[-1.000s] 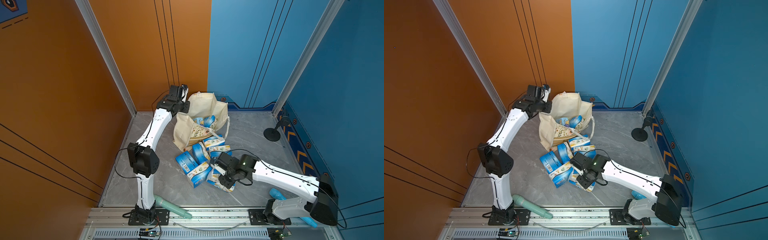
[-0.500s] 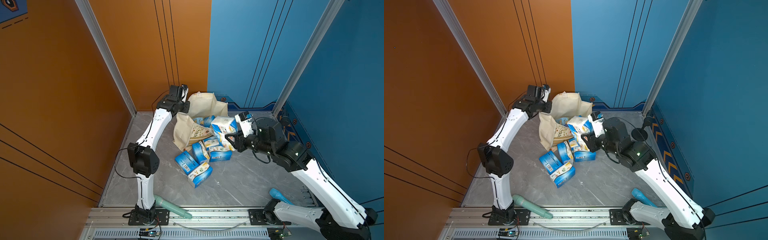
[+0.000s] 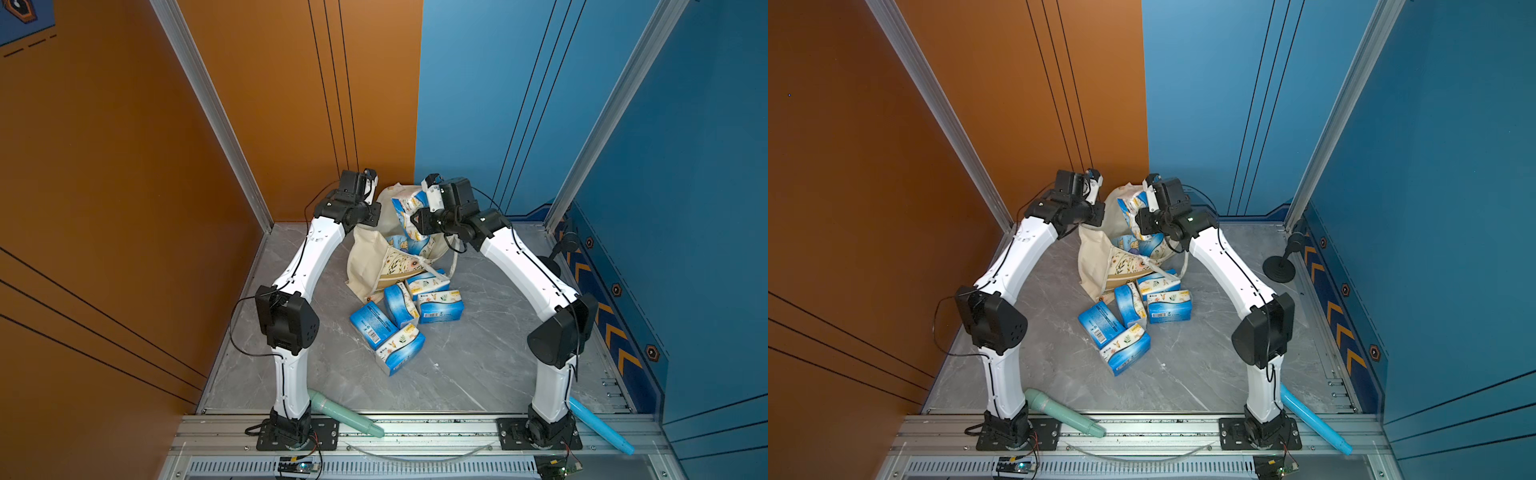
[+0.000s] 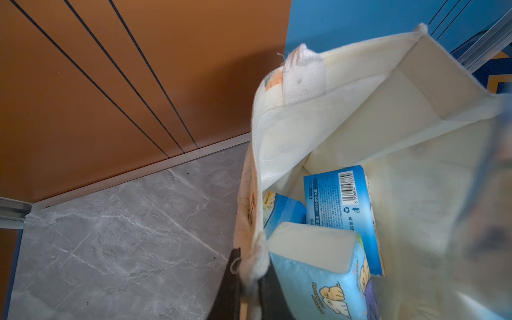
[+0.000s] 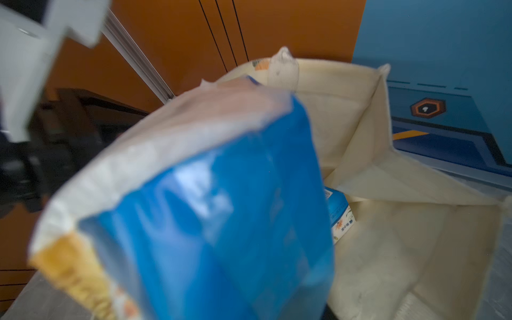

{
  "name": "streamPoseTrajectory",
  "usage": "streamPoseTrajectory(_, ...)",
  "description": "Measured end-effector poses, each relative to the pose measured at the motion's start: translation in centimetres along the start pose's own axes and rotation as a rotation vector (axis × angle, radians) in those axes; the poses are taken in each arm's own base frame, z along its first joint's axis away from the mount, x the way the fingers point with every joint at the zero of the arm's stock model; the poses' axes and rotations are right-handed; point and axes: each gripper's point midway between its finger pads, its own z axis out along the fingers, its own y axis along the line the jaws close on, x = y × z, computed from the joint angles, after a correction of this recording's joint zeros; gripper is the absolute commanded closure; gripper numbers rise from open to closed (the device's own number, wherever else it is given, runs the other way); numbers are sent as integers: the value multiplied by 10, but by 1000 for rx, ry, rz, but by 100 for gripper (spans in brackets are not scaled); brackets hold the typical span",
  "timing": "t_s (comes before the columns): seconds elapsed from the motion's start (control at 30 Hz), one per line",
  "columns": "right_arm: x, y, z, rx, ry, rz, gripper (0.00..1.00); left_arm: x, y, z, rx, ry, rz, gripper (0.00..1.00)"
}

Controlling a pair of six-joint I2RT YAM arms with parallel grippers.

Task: Put tissues into the canvas bag
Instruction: Place the pack of facial tissues in the canvas bag.

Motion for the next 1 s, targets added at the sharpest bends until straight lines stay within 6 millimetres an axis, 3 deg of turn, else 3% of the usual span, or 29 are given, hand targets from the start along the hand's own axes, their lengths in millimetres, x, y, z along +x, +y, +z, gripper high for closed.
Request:
streamPoseTrajectory(0.13, 29, -16, 32, 61, 96, 6, 66, 0, -1, -1, 1, 3, 1, 100)
streamPoseTrajectory(0.27, 36, -24, 48, 100, 126, 3, 43, 0, -2, 0, 2, 5, 2, 100)
streamPoseTrajectory(0.37, 37, -31, 50, 119, 131, 7, 32, 0, -2, 1, 3, 6, 3, 100)
streamPoseTrajectory(0.57, 30, -43, 42, 135, 117, 27, 23, 0, -2, 1, 3, 7, 3, 100)
streamPoseTrajectory(0.7, 16, -51, 6, 150, 70, 39, 16, 0, -2, 0, 3, 6, 4, 100)
streamPoseTrajectory(0.9, -33, -46, -94, 127, -128, 45, 19, -1, -2, 0, 3, 5, 4, 100)
streamPoseTrajectory(1.0, -33, -33, -129, 77, -170, 27, 20, -1, -2, 1, 3, 5, 4, 100)
